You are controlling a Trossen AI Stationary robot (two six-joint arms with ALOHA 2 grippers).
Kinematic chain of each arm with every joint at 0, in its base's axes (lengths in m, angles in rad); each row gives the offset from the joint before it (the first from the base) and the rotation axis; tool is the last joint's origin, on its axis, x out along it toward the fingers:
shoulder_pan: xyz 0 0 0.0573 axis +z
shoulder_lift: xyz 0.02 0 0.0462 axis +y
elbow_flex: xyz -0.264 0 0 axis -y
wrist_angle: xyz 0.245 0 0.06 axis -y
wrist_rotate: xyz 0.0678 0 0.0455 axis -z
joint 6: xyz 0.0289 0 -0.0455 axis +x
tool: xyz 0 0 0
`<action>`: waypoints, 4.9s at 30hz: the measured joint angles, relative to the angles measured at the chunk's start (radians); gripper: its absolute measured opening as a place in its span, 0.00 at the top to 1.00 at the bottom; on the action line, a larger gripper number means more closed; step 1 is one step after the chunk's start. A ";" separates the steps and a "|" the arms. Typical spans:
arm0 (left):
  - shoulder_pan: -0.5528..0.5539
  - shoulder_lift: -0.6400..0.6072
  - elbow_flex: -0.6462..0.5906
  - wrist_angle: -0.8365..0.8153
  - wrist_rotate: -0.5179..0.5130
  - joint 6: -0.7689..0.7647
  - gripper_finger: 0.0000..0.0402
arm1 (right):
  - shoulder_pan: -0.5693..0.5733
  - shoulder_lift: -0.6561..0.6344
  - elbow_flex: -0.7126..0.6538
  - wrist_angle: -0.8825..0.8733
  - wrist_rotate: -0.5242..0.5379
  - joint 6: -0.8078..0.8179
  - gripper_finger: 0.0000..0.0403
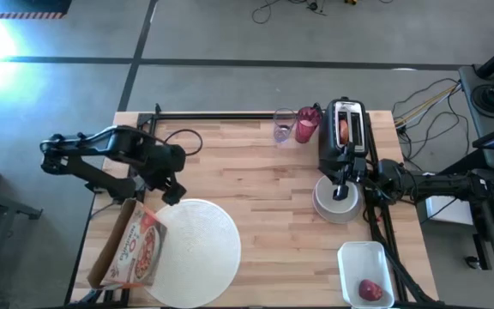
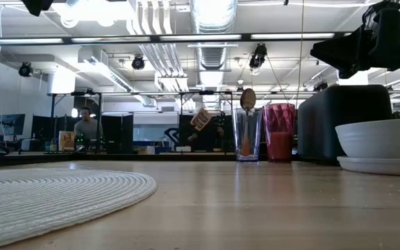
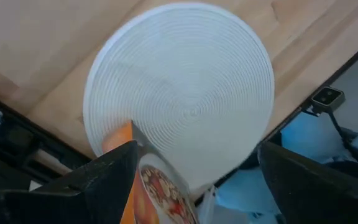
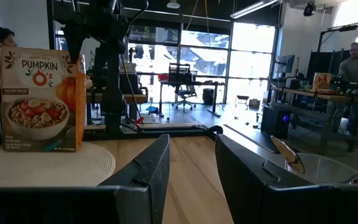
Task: Arrange a breakfast setting
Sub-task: Move the orange cereal box to the top left of the table
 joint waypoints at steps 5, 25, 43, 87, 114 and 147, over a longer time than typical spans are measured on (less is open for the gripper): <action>0.061 -0.009 -0.002 0.000 0.002 0.001 0.22 | 0.000 0.000 0.000 0.000 0.000 0.000 0.71; 0.218 0.023 -0.002 0.000 -0.082 0.198 0.22 | 0.000 0.000 0.000 0.000 0.000 0.000 0.71; 0.213 -0.145 0.009 0.000 0.273 0.095 0.22 | 0.000 0.000 0.000 0.000 0.000 0.000 0.71; -0.316 -0.139 -0.016 0.001 0.180 -0.726 0.22 | 0.000 0.000 0.000 0.000 0.000 0.000 0.71; -0.382 -0.111 -0.220 0.000 0.009 -0.702 0.43 | 0.000 0.000 0.000 0.000 0.000 0.000 0.71; -0.365 -0.128 -0.091 0.000 -0.214 -0.680 1.00 | 0.000 0.000 0.000 0.000 0.000 0.000 0.71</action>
